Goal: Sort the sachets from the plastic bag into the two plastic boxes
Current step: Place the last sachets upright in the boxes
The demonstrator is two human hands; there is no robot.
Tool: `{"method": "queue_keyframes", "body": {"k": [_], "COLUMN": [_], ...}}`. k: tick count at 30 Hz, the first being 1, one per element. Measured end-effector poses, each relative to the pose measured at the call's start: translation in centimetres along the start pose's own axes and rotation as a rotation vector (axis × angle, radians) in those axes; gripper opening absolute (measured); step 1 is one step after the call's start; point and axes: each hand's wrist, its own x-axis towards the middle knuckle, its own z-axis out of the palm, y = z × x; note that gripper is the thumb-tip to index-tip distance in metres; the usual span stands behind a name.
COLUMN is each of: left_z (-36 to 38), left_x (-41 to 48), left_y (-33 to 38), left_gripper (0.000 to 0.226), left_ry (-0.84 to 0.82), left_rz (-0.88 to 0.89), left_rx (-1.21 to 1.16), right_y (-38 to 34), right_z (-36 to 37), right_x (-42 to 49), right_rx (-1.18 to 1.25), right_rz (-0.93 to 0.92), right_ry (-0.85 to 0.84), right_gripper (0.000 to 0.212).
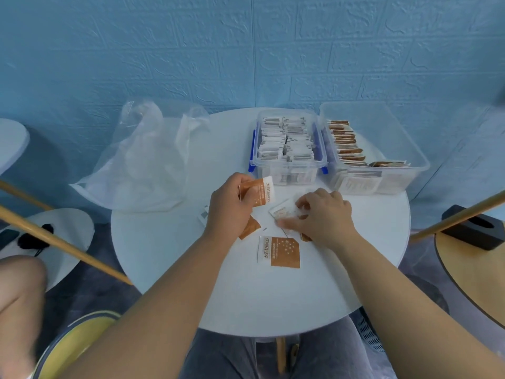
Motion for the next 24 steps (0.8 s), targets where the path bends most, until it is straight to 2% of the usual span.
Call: {"method": "queue_keyframes", "body": {"k": [3, 6, 9, 12, 15, 17, 20, 22, 24], "left_z": [-0.3, -0.7, -1.1, -1.0, -0.6, -0.4, -0.3, -0.7, -1.4], "left_x": [-0.3, -0.3, -0.3, -0.9, -1.8, -2.1, -2.3, -2.4, -2.6], "left_y": [-0.3, -0.7, -0.6, 0.1, 0.6, 0.6, 0.3, -0.1, -0.8], "left_gripper": [0.005, 0.008, 0.013, 0.016, 0.012, 0.018, 0.020, 0.017, 0.016], "left_ry": [0.034, 0.047, 0.031, -0.054, -0.126, -0.133, -0.071, 0.006, 0.100], "left_rz": [-0.034, -0.059, -0.093, -0.131, -0.106, -0.109, -0.165, -0.138, -0.083], "left_rx": [0.019, -0.008, -0.078, -0.252, -0.323, -0.346, -0.412, -0.402, -0.314], "right_y": [-0.7, -1.1, -1.3, -1.6, -1.7, -1.5, -0.4, 1.2, 2.9], "right_z": [-0.3, -0.5, -0.8, -0.6, -0.7, -0.8, -0.9, -1.4, -2.3], "right_x": [0.2, -0.1, -0.6, -0.6, -0.5, -0.6, -0.8, -0.8, -0.9], "right_rx": [0.093, 0.319, 0.532, 0.607, 0.704, 0.701, 0.615, 0.434, 0.198], "right_rz": [-0.035, -0.139, -0.216, -0.346, -0.304, -0.259, -0.231, -0.217, -0.194], "right_ry": [-0.080, -0.007, 0.020, 0.038, 0.163, 0.216, 0.192, 0.099, -0.085], "right_gripper": [0.049, 0.021, 0.024, 0.019, 0.017, 0.022, 0.023, 0.031, 0.047]}}
